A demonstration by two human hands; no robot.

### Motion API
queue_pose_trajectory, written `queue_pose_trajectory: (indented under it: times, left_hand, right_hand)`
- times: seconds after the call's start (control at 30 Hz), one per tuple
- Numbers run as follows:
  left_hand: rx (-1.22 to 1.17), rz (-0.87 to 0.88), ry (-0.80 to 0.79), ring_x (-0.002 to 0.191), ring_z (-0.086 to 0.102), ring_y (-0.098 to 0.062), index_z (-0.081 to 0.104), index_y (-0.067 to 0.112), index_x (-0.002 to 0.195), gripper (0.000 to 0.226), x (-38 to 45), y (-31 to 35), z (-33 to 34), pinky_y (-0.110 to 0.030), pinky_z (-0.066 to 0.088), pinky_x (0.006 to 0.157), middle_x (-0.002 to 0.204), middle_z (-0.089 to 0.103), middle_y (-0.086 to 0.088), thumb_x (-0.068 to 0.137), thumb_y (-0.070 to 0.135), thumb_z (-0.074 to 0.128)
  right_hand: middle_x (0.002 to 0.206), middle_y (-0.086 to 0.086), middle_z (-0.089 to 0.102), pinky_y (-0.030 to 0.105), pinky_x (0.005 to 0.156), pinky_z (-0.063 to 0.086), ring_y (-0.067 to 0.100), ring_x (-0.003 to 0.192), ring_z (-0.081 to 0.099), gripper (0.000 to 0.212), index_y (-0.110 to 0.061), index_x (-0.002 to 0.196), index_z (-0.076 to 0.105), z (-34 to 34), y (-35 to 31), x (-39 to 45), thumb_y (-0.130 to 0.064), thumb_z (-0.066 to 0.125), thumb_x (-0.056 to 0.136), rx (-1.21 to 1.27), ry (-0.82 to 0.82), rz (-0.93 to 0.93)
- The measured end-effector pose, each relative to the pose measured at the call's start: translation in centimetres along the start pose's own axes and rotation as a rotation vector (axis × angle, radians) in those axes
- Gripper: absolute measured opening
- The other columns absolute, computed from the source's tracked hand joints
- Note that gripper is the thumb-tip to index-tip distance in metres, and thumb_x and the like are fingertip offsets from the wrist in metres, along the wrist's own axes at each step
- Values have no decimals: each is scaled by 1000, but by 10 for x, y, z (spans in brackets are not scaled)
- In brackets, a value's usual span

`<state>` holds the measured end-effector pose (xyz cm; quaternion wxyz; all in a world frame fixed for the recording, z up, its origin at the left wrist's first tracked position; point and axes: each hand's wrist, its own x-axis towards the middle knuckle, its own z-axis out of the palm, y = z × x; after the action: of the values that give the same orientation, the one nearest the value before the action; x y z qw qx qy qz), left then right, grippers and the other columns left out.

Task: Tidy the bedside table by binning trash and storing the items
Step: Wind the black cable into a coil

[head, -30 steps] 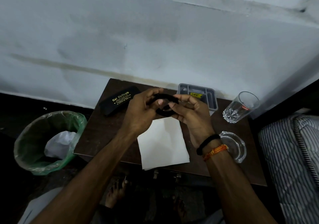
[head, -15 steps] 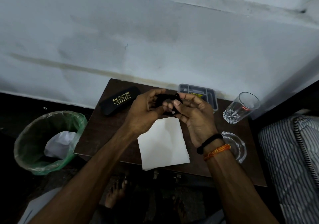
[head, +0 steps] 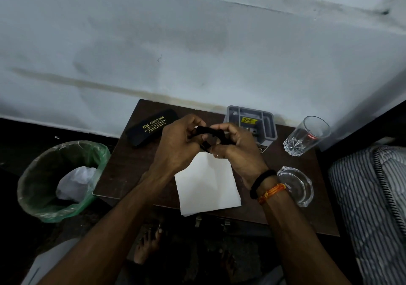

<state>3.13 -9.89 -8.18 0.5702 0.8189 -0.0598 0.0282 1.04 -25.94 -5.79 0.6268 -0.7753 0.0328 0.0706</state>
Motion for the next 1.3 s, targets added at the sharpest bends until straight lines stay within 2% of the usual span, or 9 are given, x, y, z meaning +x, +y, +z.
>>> queue_pose_trajectory:
  times: [0.2,0.37,0.5,0.67,0.77,0.87,1.03,1.2,1.3]
  left_hand:
    - [71,-187,-40,66,74,-17,65,11,91,15,3,-1,-1,-36,64,59,86,71,-9,82,4,75]
    - [-123,-344,-85,74,74,-30,66,0,96,19,3,-2,-11,-47,63,69,93,70,-24,82,3,78]
    - [-110,-459,-129,77,69,-23,62,3,105,28,4,-7,-15,-39,63,64,98,68,-18,84,13,78]
    - [215,-481,-123,86,68,-21,50,12,119,41,5,-16,-23,-38,63,68,100,61,-4,93,41,64]
    - [445,-419,-100,85,67,-26,52,9,122,41,3,-18,-31,-46,59,83,102,63,-9,97,41,56]
    - [520,-453,-213,79,68,-25,56,10,113,31,2,-17,-35,-45,61,79,100,63,-9,97,37,55]
    - [576,-488,-378,78,67,-22,58,12,110,26,3,-20,-38,-37,61,73,101,63,-9,98,34,56]
    - [581,-473,-412,75,61,-19,57,11,107,23,7,-28,-45,-31,50,67,101,63,-9,97,33,56]
    - [616,-451,-414,101,61,-24,55,10,122,33,6,-34,-47,-32,45,79,121,61,-10,97,31,56]
  right_hand:
    - [92,8,75,30,66,62,20,83,75,24,-12,97,70,-5,6,4,-5,80,76,-16,80,92]
    - [88,10,76,28,64,61,20,75,76,18,-3,98,71,-1,16,6,-6,79,81,19,100,172]
    - [93,17,75,29,67,61,25,81,75,19,4,100,70,8,25,9,-3,76,83,134,94,324]
    - [100,22,72,30,69,62,26,83,72,7,3,88,66,22,36,17,4,72,84,274,158,457]
    - [107,25,68,29,64,61,29,87,70,10,5,88,62,32,39,28,6,72,84,315,253,474]
    - [113,26,66,35,73,60,34,94,70,16,7,94,64,40,43,44,3,75,82,312,340,472]
    - [106,24,69,32,71,59,24,71,71,14,-3,78,63,52,47,66,-1,76,83,261,410,473]
    - [118,20,68,36,88,59,26,93,71,32,0,116,65,65,49,83,-2,73,85,171,360,450]
    - [120,29,64,49,99,52,39,111,63,40,8,121,60,73,38,82,2,68,83,-49,374,375]
